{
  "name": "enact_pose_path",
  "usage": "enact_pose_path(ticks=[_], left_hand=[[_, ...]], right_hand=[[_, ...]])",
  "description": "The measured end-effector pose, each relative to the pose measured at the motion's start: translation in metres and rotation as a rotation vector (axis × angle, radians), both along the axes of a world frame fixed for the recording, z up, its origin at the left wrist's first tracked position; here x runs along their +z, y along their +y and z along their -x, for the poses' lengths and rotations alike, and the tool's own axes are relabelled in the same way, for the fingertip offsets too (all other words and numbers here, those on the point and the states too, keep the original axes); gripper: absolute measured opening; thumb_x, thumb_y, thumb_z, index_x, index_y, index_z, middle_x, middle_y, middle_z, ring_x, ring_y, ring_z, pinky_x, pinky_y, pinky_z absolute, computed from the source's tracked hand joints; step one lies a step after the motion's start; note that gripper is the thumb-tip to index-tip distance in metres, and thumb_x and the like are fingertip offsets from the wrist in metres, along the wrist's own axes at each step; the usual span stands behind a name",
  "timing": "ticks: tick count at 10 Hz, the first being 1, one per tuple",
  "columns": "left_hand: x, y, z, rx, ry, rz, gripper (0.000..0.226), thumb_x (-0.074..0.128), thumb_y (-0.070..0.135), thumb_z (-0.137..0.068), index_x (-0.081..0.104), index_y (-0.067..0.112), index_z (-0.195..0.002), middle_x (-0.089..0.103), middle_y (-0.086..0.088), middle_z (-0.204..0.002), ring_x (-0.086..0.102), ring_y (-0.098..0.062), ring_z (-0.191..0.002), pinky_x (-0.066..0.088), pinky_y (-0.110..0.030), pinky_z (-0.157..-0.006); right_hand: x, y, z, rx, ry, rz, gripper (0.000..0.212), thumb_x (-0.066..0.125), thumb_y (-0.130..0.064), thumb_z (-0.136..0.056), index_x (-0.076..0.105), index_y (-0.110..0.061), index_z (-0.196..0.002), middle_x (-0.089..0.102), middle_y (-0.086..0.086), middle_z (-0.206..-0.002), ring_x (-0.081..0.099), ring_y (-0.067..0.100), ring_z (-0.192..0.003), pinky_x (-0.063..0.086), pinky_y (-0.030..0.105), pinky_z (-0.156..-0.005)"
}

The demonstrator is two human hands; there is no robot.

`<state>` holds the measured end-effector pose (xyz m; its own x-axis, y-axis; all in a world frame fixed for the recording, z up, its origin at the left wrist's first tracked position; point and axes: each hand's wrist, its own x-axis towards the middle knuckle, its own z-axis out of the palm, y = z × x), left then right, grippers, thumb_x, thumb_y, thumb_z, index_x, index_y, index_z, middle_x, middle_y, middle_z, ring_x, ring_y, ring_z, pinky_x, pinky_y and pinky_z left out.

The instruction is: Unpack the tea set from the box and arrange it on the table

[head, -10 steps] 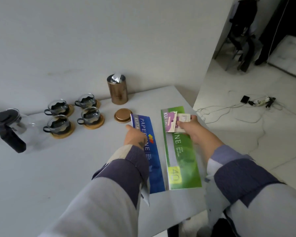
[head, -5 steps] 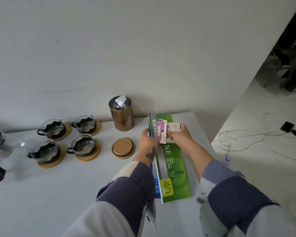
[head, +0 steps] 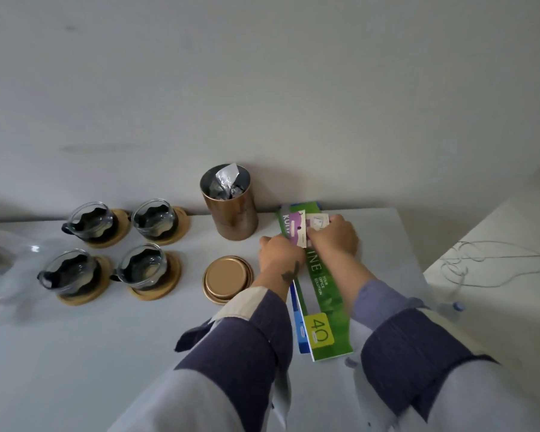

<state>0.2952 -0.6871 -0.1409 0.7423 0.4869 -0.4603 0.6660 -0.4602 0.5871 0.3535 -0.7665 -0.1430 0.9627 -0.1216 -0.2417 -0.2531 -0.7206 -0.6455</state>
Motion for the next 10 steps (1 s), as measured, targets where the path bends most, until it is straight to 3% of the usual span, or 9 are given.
enact_pose_path(ticks=[2, 3, 5, 8, 10], left_hand=[[-0.005, 0.009, 0.001, -0.091, -0.025, -0.044, 0.042, 0.059, 0.035, -0.087, 0.051, 0.024, -0.126, 0.041, -0.008, -0.122, 0.061, -0.033, -0.098, 0.051, -0.041, -0.093], [-0.008, 0.015, -0.005, -0.091, -0.032, -0.048, 0.042, 0.058, 0.032, -0.088, 0.051, 0.025, -0.129, 0.043, -0.009, -0.123, 0.061, -0.032, -0.099, 0.051, -0.040, -0.092], [-0.020, 0.019, -0.014, 0.015, -0.094, 0.085, 0.039, 0.062, 0.030, -0.074, 0.059, 0.033, -0.113, 0.060, -0.004, -0.115, 0.066, -0.024, -0.087, 0.056, -0.041, -0.086], [-0.019, 0.019, -0.020, 0.077, -0.131, 0.193, 0.037, 0.061, 0.029, -0.070, 0.060, 0.026, -0.106, 0.061, -0.006, -0.113, 0.064, -0.025, -0.094, 0.054, -0.041, -0.090], [0.021, 0.013, 0.004, 0.040, -0.151, 0.091, 0.041, 0.056, 0.013, -0.089, 0.050, 0.009, -0.129, 0.052, -0.014, -0.130, 0.052, -0.031, -0.118, 0.046, -0.043, -0.100]], right_hand=[[0.000, -0.002, -0.010, 0.046, 0.053, -0.024, 0.039, 0.069, -0.041, -0.077, 0.066, -0.022, -0.110, 0.069, 0.005, -0.110, 0.064, 0.029, -0.101, 0.047, 0.029, -0.076], [-0.003, 0.002, -0.013, 0.049, 0.048, -0.046, 0.043, 0.068, -0.047, -0.076, 0.063, -0.027, -0.114, 0.066, 0.005, -0.113, 0.062, 0.029, -0.103, 0.050, 0.033, -0.080], [-0.007, 0.013, -0.023, 0.025, 0.019, -0.001, 0.046, 0.063, -0.050, -0.080, 0.060, -0.027, -0.119, 0.062, 0.007, -0.119, 0.058, 0.031, -0.109, 0.049, 0.037, -0.085], [-0.004, 0.018, -0.021, 0.000, 0.002, 0.047, 0.053, 0.056, -0.062, -0.081, 0.055, -0.028, -0.123, 0.057, 0.012, -0.118, 0.055, 0.034, -0.109, 0.049, 0.044, -0.089], [0.033, 0.009, 0.003, 0.075, 0.101, 0.103, 0.059, 0.057, -0.054, -0.087, 0.047, -0.019, -0.133, 0.047, 0.015, -0.133, 0.045, 0.036, -0.123, 0.039, 0.042, -0.096]])
